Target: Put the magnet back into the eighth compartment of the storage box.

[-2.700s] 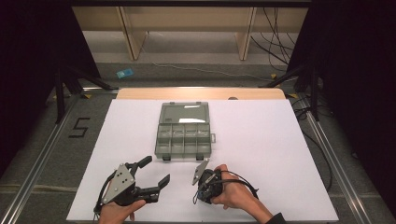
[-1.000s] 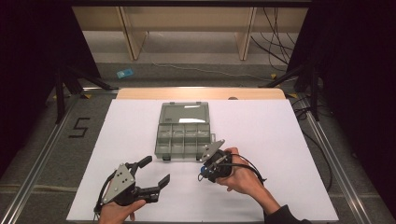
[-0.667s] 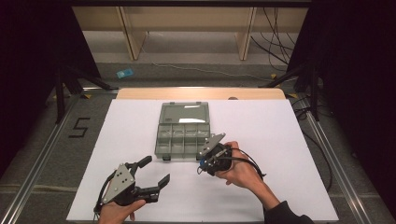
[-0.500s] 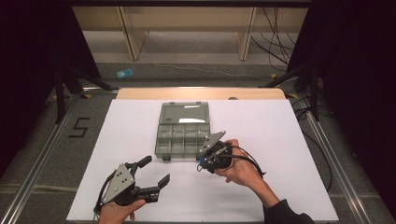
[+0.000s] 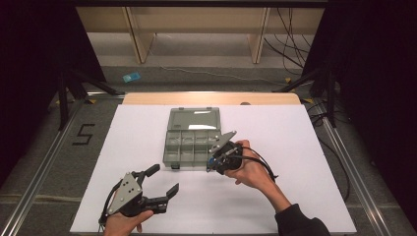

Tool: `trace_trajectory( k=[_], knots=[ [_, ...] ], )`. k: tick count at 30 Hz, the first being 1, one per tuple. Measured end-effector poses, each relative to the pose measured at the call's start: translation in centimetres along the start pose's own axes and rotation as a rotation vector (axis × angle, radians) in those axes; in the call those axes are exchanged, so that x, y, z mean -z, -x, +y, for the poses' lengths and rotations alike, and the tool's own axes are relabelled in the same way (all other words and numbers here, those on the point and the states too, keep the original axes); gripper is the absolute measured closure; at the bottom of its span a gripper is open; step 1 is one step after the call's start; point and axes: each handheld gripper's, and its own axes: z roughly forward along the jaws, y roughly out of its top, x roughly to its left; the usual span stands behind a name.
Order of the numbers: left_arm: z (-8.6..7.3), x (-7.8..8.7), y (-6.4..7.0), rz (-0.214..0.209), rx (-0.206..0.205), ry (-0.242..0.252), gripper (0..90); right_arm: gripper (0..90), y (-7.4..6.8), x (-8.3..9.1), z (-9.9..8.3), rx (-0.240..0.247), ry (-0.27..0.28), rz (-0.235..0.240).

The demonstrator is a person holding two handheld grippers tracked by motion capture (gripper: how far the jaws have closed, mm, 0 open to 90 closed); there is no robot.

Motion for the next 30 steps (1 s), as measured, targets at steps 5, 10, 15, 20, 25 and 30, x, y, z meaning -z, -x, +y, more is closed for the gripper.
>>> trace_trajectory(
  k=[5,10,15,20,25,30],
  knots=[
    [0.0,0.0,0.0,0.000,0.001,0.002,16.0,62.7,0.4,-0.2,0.1,-0.004,0.006,-0.011],
    [0.0,0.0,0.0,0.002,0.000,0.001,16.0,62.7,1.1,-0.6,0.2,-0.016,0.014,-0.024],
    [0.0,0.0,0.0,-0.001,0.002,0.007,16.0,62.7,1.6,-0.8,0.4,-0.021,0.009,-0.024],
    [0.0,0.0,0.0,-0.001,-0.003,0.007,16.0,62.7,2.2,-1.1,0.5,-0.028,0.014,-0.045],
    [0.0,0.0,0.0,-0.001,-0.003,0.007,16.0,62.7,2.7,-1.5,0.6,-0.038,0.023,-0.050],
    [0.0,0.0,0.0,-0.002,-0.003,0.007,16.0,62.7,3.3,-1.9,0.4,-0.052,0.013,-0.048]
  ],
)
